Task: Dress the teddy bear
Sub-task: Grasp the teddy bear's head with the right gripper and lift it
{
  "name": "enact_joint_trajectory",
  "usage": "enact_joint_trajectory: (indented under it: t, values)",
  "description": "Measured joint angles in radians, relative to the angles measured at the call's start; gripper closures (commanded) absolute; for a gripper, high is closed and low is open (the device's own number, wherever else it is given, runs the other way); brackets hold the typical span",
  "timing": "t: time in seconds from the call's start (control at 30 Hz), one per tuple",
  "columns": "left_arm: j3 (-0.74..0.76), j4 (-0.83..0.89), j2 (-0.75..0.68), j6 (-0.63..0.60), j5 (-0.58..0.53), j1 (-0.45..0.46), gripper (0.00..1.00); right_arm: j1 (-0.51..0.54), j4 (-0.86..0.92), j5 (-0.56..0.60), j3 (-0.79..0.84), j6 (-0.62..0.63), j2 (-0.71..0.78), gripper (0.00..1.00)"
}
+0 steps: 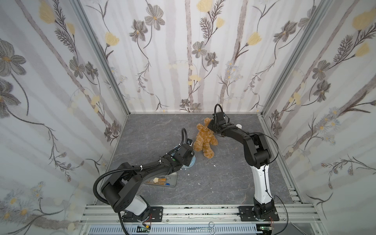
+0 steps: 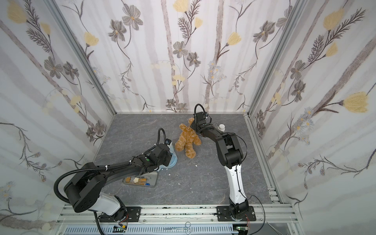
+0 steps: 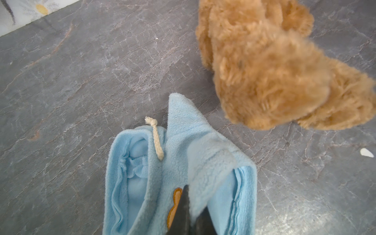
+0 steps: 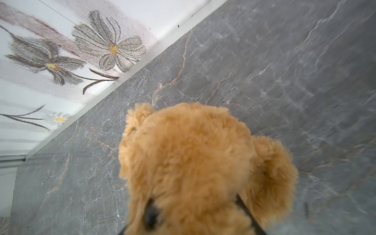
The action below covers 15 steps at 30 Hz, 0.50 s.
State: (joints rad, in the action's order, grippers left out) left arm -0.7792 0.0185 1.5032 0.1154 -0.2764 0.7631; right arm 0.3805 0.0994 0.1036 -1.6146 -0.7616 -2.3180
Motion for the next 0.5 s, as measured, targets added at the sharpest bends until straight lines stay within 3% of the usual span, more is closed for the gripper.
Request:
enact_joint_trajectory:
  t: [0.27,0.4,0.5]
  values:
    - [0.019,-0.014,-0.029,0.034,0.003,-0.034,1.00,-0.009,0.030,-0.107,0.398,0.369,0.428,0.55]
    - [0.024,-0.023,-0.035,0.046,0.013,-0.045,1.00,0.051,0.128,-0.147,0.551,0.476,0.504,0.42]
    - [0.024,-0.028,-0.036,0.048,0.018,-0.049,1.00,0.124,0.159,-0.148,0.570,0.518,0.502,0.20]
